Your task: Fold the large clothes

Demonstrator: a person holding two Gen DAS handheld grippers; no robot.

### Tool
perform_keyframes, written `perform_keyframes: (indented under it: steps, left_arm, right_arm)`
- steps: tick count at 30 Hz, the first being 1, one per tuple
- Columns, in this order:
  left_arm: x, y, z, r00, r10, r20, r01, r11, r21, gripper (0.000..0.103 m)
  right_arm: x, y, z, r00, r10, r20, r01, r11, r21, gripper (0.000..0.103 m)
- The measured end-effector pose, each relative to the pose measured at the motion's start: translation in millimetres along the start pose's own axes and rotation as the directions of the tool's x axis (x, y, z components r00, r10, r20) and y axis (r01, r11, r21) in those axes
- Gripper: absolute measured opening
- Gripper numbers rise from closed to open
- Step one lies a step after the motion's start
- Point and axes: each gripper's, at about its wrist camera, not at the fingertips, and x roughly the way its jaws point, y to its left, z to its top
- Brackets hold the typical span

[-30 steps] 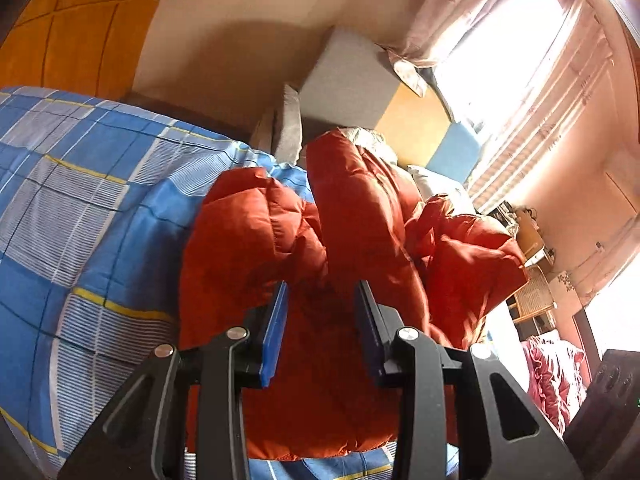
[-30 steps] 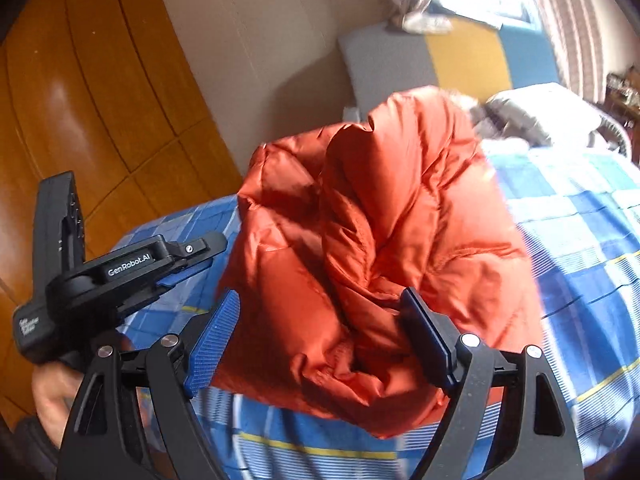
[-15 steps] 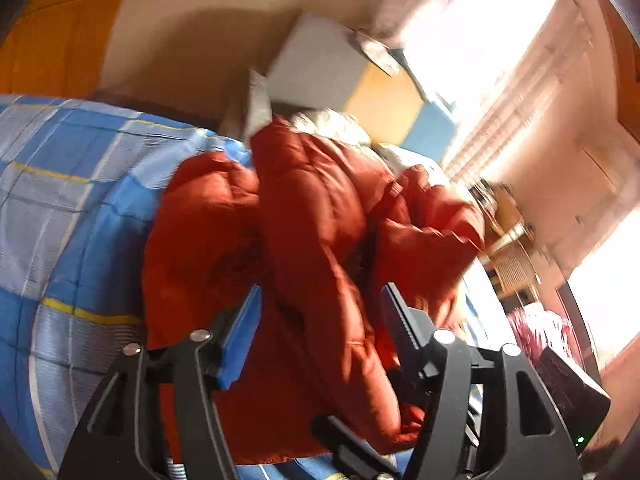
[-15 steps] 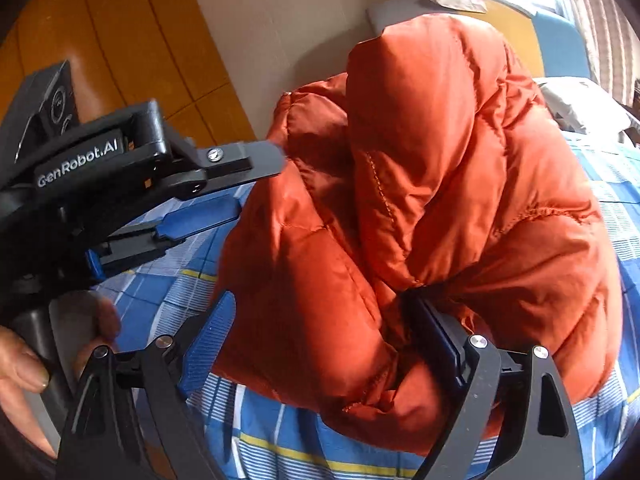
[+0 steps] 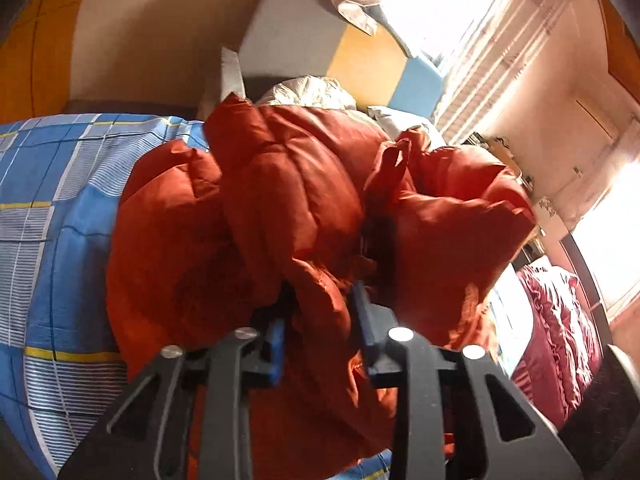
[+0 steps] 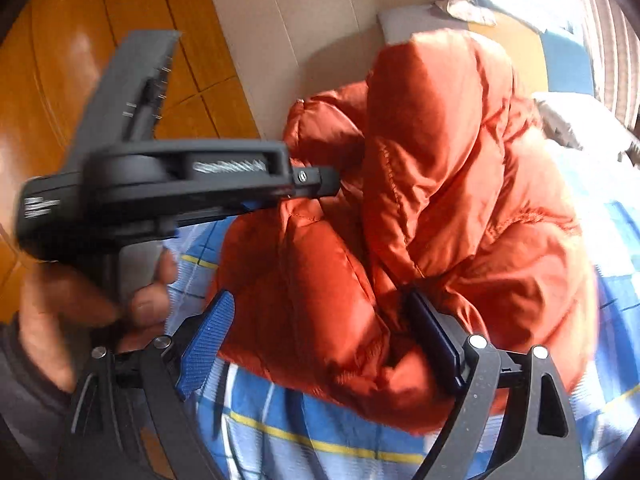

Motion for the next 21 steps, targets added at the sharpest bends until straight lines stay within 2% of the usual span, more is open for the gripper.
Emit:
perform_keyframes:
  steps: [6,8,10,12,13,16,17,18,19,20,21]
  left_arm:
    - [-0.8,5.0,-5.8,0.999,0.004,0.038,-0.002,0.999,-0.05,0.021]
    - [-1.9,4.7,-8.9,0.999,0.002,0.047,0.0,0.998,-0.057,0.021]
    - [-2.2,6.7,-10.7,0.999,-0.003,0.053,0.007,0.998,-0.067,0.021]
    - [-3.4,8.5,-12.2,0.998,-0.004,0.065,0.009,0.997,-0.08,0.023]
    - [-4.4,8.9,-13.8,0.998,-0.006,0.067,0.012,0.996,-0.088,0.024]
    - [-6.5,13.4,-18.4,0.997,-0.007,0.075,0.015,0.994,-0.107,0.025]
    - [-7.6,14.4,-19.8,0.997,-0.008,0.08,0.017,0.994,-0.11,0.025]
    - [-7.7,15.4,-19.9,0.997,-0.009,0.083,0.019,0.993,-0.114,0.025]
    - [-8.8,16.0,-21.3,0.996,-0.009,0.084,0.019,0.993,-0.117,0.025]
    - [-11.7,16.7,-22.9,0.996,-0.007,0.09,0.018,0.993,-0.118,0.023]
    - [-15.1,17.8,-24.4,0.995,-0.007,0.101,0.019,0.993,-0.12,0.023]
  right_arm:
    - [-53.5,6.4,-4.0,0.998,0.031,0.052,-0.027,0.998,-0.062,0.092]
    - [-79.1,-13.7,-4.0,0.989,0.039,0.142,-0.038,0.999,-0.008,0.092]
    - [-100.3,-57.0,-3.5,0.967,-0.061,0.249,0.026,0.989,0.144,0.092]
    - [-101.7,-101.8,-5.2,0.957,-0.136,0.256,0.046,0.943,0.328,0.092]
    - [-90.8,-134.1,-7.3,0.967,-0.143,0.209,0.035,0.892,0.45,0.089]
    - [-55.8,-179.1,-18.2,0.989,-0.094,0.118,0.0,0.781,0.625,0.077]
    - [-38.2,-188.4,-26.0,0.994,-0.025,0.103,-0.052,0.734,0.677,0.075]
    - [-20.6,-187.5,-23.6,0.997,0.025,0.074,-0.069,0.737,0.672,0.068]
    - [-12.1,-181.8,-22.2,0.999,0.025,0.043,-0.047,0.76,0.648,0.068]
    - [-3.8,-168.4,-19.1,0.999,0.009,0.035,-0.028,0.803,0.595,0.068]
    - [-0.6,-159.8,-15.5,0.999,0.014,0.034,-0.031,0.822,0.569,0.068]
